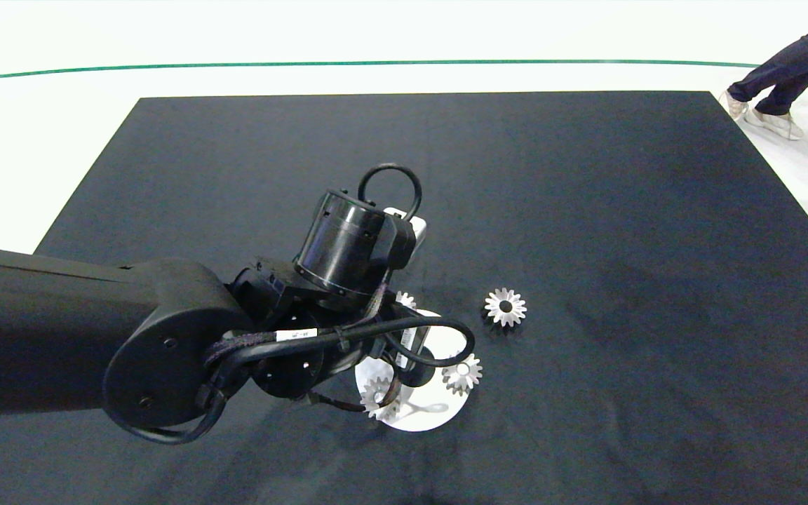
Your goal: Remove an incorrectly installed larger gear and replace it with the correct smaller gear
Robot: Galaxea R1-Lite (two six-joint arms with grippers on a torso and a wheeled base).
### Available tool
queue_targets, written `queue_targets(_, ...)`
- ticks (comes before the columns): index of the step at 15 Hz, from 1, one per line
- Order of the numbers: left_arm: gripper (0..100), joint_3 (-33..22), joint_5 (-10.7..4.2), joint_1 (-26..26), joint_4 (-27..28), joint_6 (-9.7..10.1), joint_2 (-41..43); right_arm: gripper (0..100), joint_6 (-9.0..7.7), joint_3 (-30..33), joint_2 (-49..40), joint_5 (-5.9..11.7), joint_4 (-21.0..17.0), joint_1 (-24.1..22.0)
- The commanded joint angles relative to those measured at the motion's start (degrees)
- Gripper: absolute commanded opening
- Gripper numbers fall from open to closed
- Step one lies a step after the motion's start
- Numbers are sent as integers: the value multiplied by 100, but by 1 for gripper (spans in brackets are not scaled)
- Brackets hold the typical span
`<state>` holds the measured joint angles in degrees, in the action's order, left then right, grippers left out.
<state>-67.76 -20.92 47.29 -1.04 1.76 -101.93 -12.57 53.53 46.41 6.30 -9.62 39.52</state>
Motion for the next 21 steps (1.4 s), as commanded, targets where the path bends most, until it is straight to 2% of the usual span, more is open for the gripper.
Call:
queue_targets(1, 100, 34, -35, 0, -2, 9, -3, 100, -9, 0, 8, 3, -5, 3)
queue_targets(4, 100, 52, -70, 0, -2, 18, 41, 100, -9, 0, 8, 3, -5, 3)
queue_targets(6, 100, 78, -439, -44, -169, 9, 173, 100, -9, 0, 8, 3, -5, 3)
queue_targets(8, 100, 386, -483, -334, -186, 0, 841, 100, 0, 79, 17, 3, 4, 3)
queue_targets(9, 100, 606, -483, -589, -169, -52, 1333, 100, 18, 193, 35, -15, 13, -6)
queue_targets(10, 100, 843, -483, -835, -160, -202, 1948, 100, 26, 255, 26, 29, 4, -59)
queue_targets(13, 100, 1441, -483, -1415, 51, -615, 3724, 100, 18, 325, -35, 301, 57, -164)
queue_targets(14, 100, 1581, -483, -1767, 376, -984, 4611, 100, 9, 263, -255, 697, 57, -349)
queue_targets(15, 100, 1572, -483, -1987, 719, -1160, 5244, 100, -26, 131, -510, 1092, 65, -507)
queue_targets(16, 100, 1572, -483, -2092, 947, -1221, 5728, 100, -53, 61, -739, 1382, 48, -568)
queue_targets(17, 100, 1581, -483, -2233, 1158, -1362, 6150, 100, -149, -71, -967, 1725, 30, -674)
queue_targets(18, 100, 1590, -492, -2593, 1317, -1503, 6589, 100, -272, -238, -1204, 2182, 30, -920)
queue_targets(19, 100, 1599, -483, -3006, 1360, -1555, 6949, 100, -281, -378, -1442, 2446, 30, -1236)
queue_targets(21, 100, 1713, -475, -3577, 1360, -1573, 7705, 100, -272, -686, -2110, 2587, 30, -1755)
